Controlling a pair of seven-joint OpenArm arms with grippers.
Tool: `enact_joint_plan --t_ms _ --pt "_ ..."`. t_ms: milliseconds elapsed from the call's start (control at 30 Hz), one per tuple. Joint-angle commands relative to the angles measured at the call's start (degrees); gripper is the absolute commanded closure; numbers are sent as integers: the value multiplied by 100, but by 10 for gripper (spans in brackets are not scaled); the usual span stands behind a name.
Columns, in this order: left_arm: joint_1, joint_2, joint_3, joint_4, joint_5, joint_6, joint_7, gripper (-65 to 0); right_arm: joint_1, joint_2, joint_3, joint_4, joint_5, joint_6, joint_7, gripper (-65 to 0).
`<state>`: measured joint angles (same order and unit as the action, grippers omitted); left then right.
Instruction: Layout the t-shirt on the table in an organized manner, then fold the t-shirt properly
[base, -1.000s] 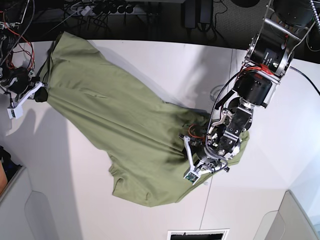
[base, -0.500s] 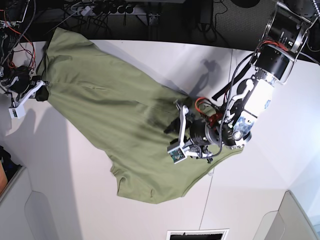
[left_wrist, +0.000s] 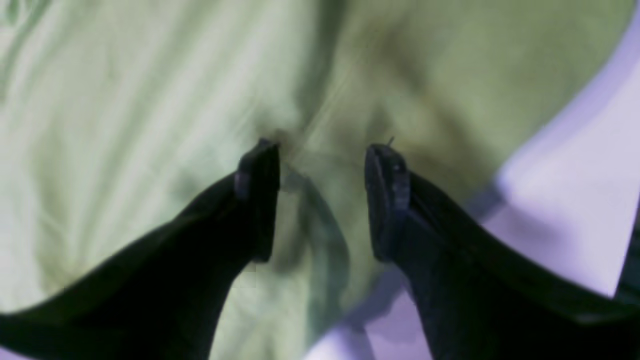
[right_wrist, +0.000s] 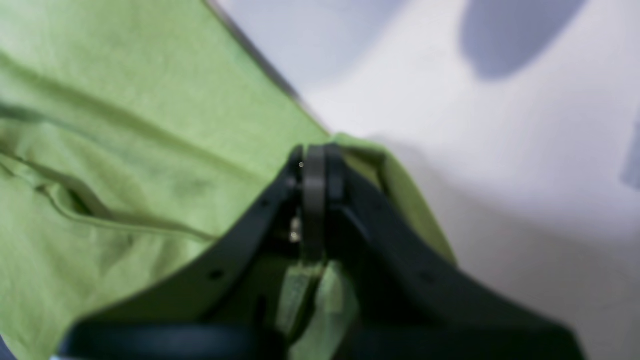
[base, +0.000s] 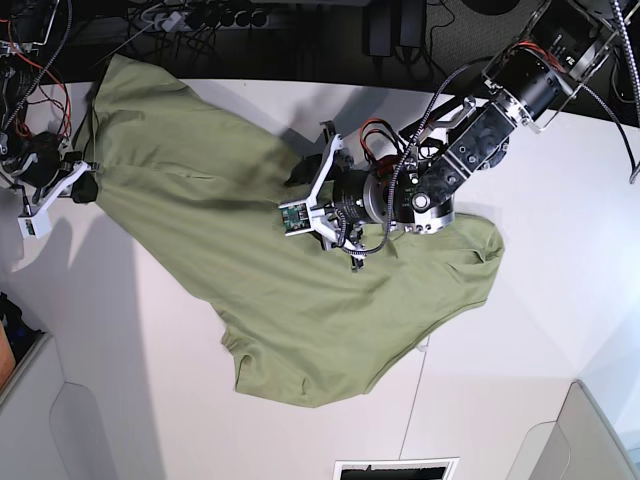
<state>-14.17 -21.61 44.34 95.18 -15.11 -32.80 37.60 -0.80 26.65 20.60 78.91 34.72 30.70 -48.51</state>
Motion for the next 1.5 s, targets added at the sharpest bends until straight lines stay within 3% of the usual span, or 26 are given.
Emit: enact_joint_plan --t_ms 0,467,833,933,1067,1467 --pt "-122 52 -28 81 -26 22 -98 -308 74 107 35 92 22 17 24 0" --pt "-173 669 -17 -682 505 15 -299 -307 76 105 35 92 28 17 -98 0" --pt "-199 680 2 -780 461 -315 -243 -305 76 105 35 92 24 17 -72 0" --pt "-199 680 2 -780 129 -720 -68 -305 76 105 35 92 22 17 -50 0" --pt "-199 651 2 -780 -337 -720 155 -305 76 105 35 92 20 17 9 0" --pt "-282 656 0 -780 -350 -720 94 -305 74 105 35 92 22 15 -26 0"
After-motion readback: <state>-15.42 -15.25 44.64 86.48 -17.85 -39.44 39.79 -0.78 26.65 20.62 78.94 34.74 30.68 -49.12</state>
